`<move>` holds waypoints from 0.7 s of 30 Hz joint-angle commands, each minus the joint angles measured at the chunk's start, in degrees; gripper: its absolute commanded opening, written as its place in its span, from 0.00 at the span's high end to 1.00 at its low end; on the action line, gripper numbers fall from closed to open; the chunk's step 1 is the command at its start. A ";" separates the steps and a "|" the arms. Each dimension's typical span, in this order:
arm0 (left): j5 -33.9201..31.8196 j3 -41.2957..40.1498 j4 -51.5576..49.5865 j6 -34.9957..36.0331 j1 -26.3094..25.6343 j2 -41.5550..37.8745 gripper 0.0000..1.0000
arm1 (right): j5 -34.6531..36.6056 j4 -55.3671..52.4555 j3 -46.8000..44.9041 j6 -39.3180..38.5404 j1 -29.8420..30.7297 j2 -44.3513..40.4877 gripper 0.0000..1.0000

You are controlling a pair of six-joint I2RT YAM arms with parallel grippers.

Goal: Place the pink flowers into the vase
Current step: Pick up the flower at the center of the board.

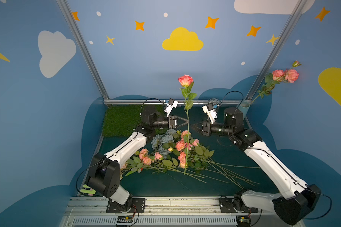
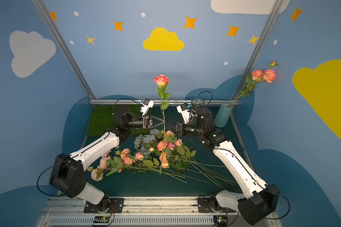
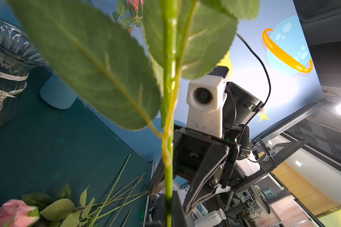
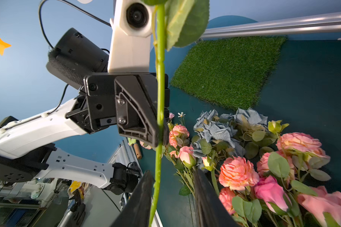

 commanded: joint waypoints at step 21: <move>-2.91 1.22 -9.66 9.42 -2.72 -5.61 0.90 | 16.24 10.39 -4.96 -9.07 4.09 1.01 1.00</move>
